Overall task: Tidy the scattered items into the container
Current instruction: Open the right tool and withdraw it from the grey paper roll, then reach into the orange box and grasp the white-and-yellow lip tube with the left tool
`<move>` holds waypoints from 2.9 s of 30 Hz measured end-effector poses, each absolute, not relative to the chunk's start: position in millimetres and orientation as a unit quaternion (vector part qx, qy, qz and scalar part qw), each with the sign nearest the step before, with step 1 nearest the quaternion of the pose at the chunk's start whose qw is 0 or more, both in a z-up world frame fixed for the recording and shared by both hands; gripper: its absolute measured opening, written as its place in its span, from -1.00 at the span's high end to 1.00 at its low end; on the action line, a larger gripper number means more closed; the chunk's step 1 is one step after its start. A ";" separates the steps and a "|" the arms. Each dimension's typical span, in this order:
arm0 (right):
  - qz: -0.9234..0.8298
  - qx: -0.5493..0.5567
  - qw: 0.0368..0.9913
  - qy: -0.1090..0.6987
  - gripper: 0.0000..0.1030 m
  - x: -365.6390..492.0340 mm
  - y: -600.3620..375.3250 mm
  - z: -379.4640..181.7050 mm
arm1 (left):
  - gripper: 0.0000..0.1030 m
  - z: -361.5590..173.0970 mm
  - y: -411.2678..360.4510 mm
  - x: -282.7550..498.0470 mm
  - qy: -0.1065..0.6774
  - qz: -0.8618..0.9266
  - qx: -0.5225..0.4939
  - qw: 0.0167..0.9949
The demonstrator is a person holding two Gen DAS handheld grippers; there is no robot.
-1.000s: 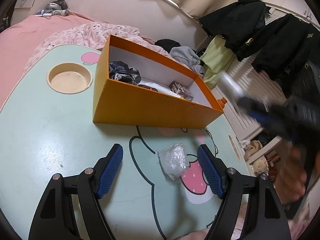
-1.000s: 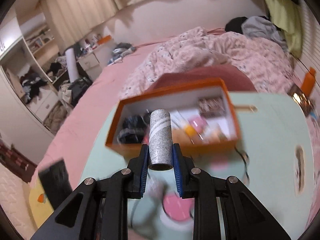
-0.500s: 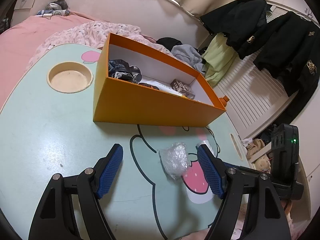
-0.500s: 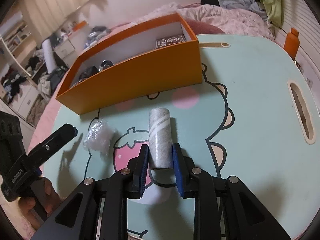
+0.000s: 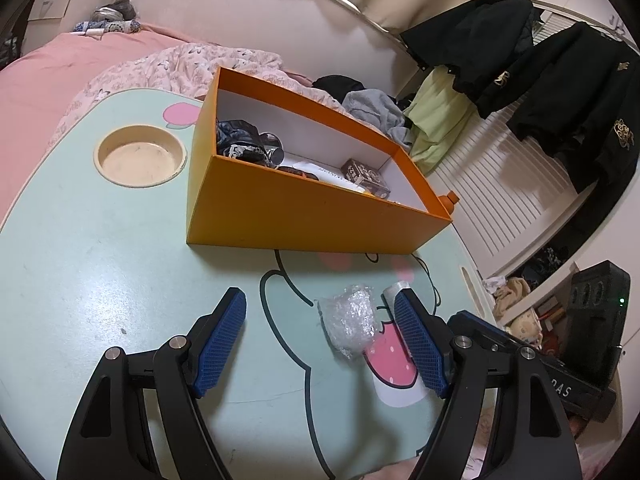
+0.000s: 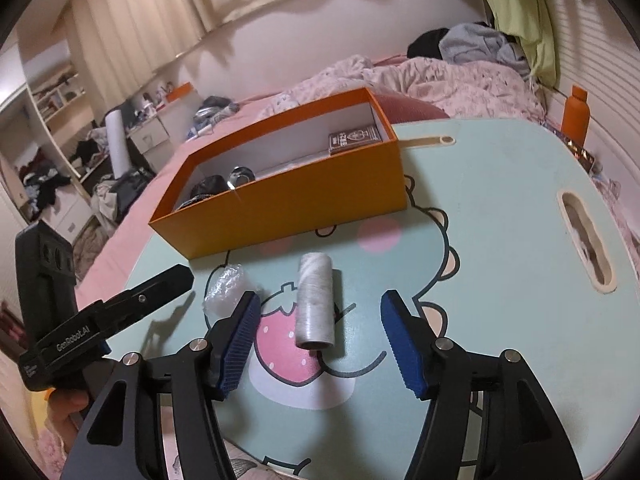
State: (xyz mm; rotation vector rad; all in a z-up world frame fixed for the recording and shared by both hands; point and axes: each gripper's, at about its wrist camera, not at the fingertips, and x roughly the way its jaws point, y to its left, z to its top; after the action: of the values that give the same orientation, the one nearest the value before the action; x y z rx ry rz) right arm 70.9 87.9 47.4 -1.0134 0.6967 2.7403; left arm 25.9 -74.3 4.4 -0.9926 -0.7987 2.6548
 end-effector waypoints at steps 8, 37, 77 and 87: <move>0.907 -0.323 0.060 0.263 -0.22 74.2 91.8 45.0 | -0.49 3.0 -72.6 27.0 -0.266 0.897 -0.338 0.096; 0.913 -0.296 0.109 0.260 -0.41 86.7 96.3 46.2 | -0.49 85.6 -32.0 4.4 -0.123 0.935 -0.324 0.080; 0.903 -0.303 0.092 0.289 -0.13 86.1 102.4 37.0 | 0.54 79.7 -21.0 -155.3 -0.122 0.839 -0.516 0.124; 0.902 -0.304 0.092 0.292 -0.14 87.0 102.3 36.6 | 0.29 61.5 -39.0 -178.4 -0.170 0.806 -0.560 0.088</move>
State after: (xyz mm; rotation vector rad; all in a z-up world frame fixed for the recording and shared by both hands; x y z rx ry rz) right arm 87.0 102.3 36.6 -0.9032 0.8669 2.6801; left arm -178.4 -39.0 61.5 -1.6669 -0.5061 2.4007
